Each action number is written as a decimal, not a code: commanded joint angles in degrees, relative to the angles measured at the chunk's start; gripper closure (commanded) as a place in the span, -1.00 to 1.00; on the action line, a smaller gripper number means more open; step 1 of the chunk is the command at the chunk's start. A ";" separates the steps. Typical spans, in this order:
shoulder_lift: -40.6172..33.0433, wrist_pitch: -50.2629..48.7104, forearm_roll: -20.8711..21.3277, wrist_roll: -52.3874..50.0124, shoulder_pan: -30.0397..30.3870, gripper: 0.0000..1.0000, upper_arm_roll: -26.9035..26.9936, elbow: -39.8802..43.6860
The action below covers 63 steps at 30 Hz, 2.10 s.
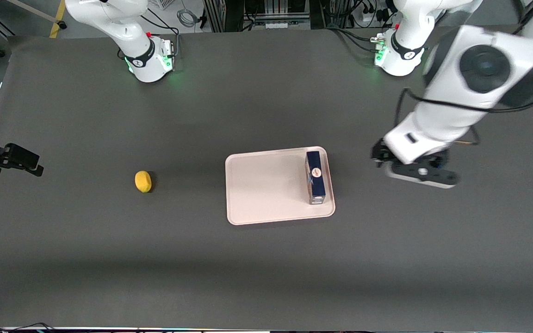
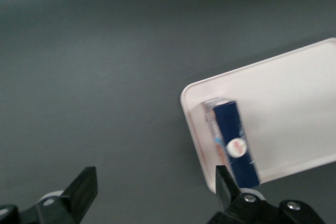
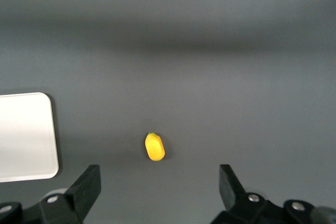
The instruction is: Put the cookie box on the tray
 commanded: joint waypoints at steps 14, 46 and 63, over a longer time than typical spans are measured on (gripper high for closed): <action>-11.98 -4.78 -2.61 13.99 -0.90 -1.00 18.80 -5.56; -18.40 -2.76 -11.75 5.38 -1.96 -1.00 21.45 -13.03; -17.87 -3.11 -6.83 6.00 -1.96 -1.00 21.18 -12.77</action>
